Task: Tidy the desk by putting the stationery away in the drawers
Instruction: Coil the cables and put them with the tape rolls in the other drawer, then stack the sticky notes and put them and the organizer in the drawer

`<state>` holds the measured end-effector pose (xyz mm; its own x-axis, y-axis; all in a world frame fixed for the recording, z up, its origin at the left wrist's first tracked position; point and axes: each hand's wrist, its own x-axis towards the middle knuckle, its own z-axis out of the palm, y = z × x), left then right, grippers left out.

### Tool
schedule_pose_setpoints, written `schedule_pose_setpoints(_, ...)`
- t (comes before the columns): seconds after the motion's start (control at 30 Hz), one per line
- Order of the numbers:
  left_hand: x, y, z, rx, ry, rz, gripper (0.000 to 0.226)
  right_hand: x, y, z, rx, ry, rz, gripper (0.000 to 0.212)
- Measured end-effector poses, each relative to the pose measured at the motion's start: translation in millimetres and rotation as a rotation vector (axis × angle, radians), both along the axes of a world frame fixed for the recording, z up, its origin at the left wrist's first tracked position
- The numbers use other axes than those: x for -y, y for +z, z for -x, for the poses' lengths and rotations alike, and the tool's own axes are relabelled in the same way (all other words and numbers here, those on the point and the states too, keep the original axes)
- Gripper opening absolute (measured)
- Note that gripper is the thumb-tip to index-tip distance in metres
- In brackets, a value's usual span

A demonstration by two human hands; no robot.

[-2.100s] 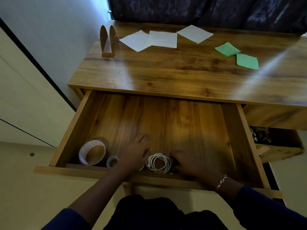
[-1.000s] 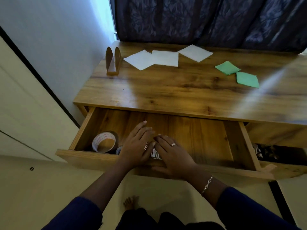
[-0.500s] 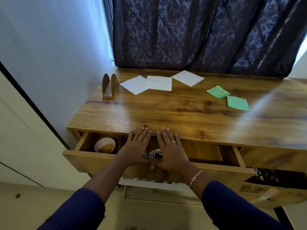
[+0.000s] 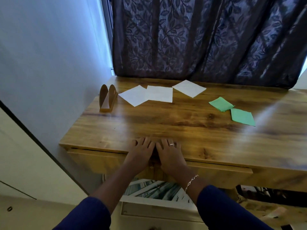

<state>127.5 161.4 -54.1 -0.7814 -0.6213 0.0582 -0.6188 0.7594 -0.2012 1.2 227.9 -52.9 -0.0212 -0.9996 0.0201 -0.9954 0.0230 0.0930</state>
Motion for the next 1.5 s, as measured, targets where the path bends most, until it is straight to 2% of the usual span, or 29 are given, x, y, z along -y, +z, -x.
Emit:
schedule_pose_setpoints(0.13,7,-10,6,-0.113,0.008,0.073,0.062,10,-6,3,-0.032,0.005,0.091,0.057)
schedule_pose_setpoints(0.27,6,-19,5,-0.150,0.000,0.048,0.062,15,-17,10,-0.024,0.052,0.183,0.055)
schedule_pose_setpoints(0.43,2,3,15,-0.056,0.038,-0.146,0.057,16,-9,21,0.015,0.118,0.069,0.056)
schedule_pose_setpoints(0.53,12,16,31,-0.003,0.015,-0.299,0.071,19,5,49,0.134,0.179,-0.026,0.061)
schedule_pose_setpoints(0.6,19,22,46,-0.044,-0.011,-0.385,0.073,17,10,70,0.174,0.173,-0.035,0.058)
schedule_pose_setpoints(0.77,26,23,99,-0.115,-0.118,-0.474,0.061,4,4,118,0.265,0.048,0.174,0.041)
schedule_pose_setpoints(0.87,26,23,138,-0.099,-0.198,-0.505,0.060,-10,-5,144,0.310,-0.044,0.238,0.051)
schedule_pose_setpoints(0.9,25,22,151,-0.099,-0.231,-0.508,0.061,-15,-6,153,0.311,-0.078,0.270,0.049)
schedule_pose_setpoints(1.0,16,26,184,-0.116,-0.335,-0.528,0.085,-32,-6,175,0.295,-0.159,0.359,0.021)
schedule_pose_setpoints(1.07,8,28,209,-0.128,-0.375,-0.559,0.093,-44,-7,193,0.310,-0.203,0.368,0.017)
schedule_pose_setpoints(1.1,5,28,216,-0.138,-0.389,-0.573,0.091,-49,-9,199,0.302,-0.206,0.378,0.018)
schedule_pose_setpoints(1.23,-14,32,271,-0.168,-0.476,-0.630,0.057,-73,-13,248,0.290,-0.299,0.412,0.025)
schedule_pose_setpoints(1.3,-28,37,302,-0.198,-0.508,-0.656,0.054,-87,-16,276,0.275,-0.329,0.421,0.022)
schedule_pose_setpoints(1.4,-48,34,359,-0.249,-0.541,-0.676,0.052,-109,-18,325,0.267,-0.356,0.422,0.031)
schedule_pose_setpoints(1.5,-66,32,411,-0.285,-0.541,-0.727,0.047,-134,-10,368,0.240,-0.393,0.483,0.028)
